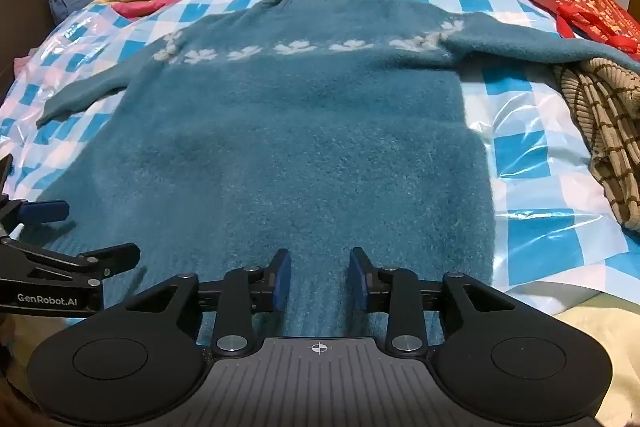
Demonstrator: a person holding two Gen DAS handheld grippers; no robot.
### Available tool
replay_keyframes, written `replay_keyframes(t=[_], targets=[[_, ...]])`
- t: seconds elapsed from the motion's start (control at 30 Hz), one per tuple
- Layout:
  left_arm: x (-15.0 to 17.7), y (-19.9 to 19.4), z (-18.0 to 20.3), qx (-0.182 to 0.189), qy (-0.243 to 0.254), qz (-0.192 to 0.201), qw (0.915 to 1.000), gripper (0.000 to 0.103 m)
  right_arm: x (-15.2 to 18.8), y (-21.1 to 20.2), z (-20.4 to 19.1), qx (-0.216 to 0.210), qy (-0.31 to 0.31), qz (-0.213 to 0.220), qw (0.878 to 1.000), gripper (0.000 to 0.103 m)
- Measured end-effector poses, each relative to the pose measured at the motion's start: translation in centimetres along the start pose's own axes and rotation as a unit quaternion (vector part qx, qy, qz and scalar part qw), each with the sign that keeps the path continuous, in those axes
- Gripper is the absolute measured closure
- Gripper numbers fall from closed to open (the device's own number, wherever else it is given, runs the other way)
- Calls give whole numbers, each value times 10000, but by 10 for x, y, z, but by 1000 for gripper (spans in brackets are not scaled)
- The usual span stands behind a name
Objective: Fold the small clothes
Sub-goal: 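Move the right tool toward the teal sweater's sleeve cuff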
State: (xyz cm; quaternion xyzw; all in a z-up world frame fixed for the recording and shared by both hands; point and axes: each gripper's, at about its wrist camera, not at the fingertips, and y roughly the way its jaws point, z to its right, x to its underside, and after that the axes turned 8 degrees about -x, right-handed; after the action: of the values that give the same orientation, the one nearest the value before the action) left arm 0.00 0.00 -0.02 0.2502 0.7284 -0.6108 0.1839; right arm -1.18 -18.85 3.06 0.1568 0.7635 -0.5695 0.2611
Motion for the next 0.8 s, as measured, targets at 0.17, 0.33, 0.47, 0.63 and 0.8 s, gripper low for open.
replay_keyframes(t=[0.17, 0.33, 0.47, 0.63, 0.8], targets=[[4, 1, -1, -14, 47, 9, 10000, 0, 2, 3, -2, 10, 3, 42, 10000, 69], [5, 2, 1, 8, 13, -43, 10000, 0, 1, 2, 4, -14, 53, 20, 10000, 68], [3, 9, -1, 16, -44, -147, 9999, 0, 2, 4, 4, -4, 59, 23, 10000, 64], [0, 10, -1, 32, -45, -166, 9998, 0, 2, 5, 3, 26, 42, 18, 10000, 64], [-5, 8, -2, 67, -95, -75, 9999, 0, -1, 3, 7, 44, 141, 83, 9999, 64]])
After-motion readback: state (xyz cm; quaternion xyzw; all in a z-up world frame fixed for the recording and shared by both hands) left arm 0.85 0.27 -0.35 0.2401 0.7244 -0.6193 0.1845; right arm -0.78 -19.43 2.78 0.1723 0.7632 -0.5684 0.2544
